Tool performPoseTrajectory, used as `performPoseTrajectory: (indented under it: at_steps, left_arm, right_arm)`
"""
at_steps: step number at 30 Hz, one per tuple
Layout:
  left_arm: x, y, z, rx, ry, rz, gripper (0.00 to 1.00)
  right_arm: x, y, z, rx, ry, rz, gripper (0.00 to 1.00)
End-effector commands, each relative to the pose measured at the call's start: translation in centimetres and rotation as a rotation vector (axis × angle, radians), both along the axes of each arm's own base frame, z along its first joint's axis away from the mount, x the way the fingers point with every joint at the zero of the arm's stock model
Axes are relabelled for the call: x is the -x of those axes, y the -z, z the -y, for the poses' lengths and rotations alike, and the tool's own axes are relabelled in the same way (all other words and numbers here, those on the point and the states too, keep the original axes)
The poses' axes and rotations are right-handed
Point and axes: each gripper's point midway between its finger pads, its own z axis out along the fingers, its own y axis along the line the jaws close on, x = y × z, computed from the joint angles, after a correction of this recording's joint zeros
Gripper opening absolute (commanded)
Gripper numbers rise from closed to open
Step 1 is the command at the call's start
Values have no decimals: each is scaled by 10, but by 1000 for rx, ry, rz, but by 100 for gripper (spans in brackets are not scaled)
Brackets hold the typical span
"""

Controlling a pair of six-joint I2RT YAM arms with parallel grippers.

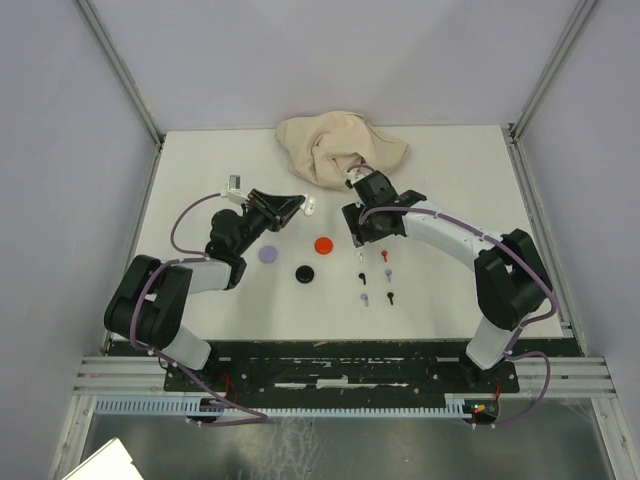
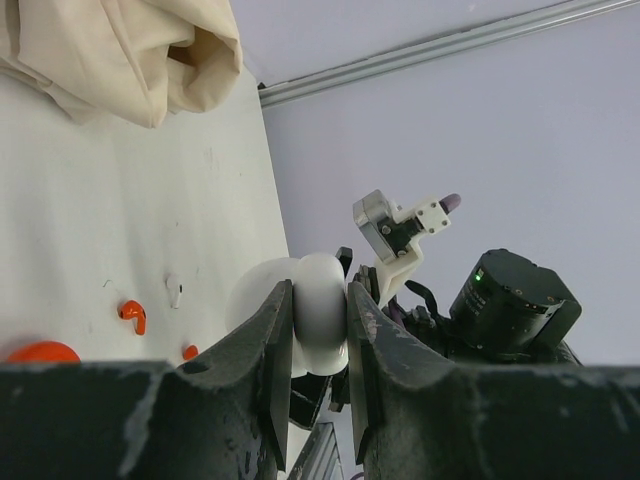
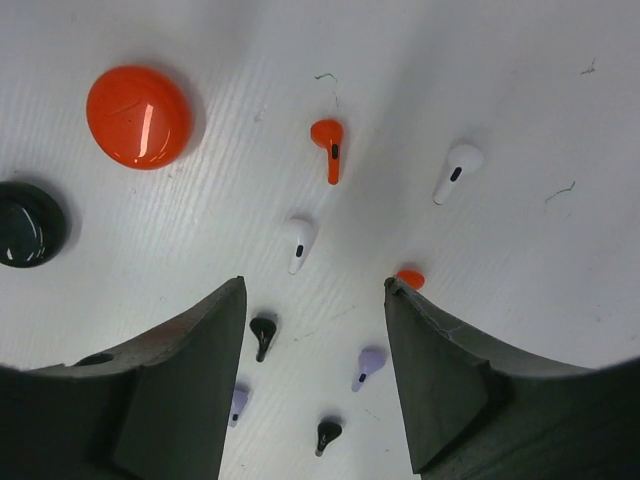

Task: Insert the wireless bluetooth earbuds into the charging case
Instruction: Pick up the earbud from the center of the board.

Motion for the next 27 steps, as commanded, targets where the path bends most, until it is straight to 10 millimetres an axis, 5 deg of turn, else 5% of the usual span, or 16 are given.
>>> performPoseTrajectory:
  at_steps: [1, 27]
  left_arm:
    - [8, -21, 2, 47, 33, 58, 3]
    - [9, -9, 4, 52, 57, 29, 3]
  right_arm:
    - [2, 9, 8, 47, 13, -17, 64]
    - [2, 40, -11, 79, -15, -150, 54]
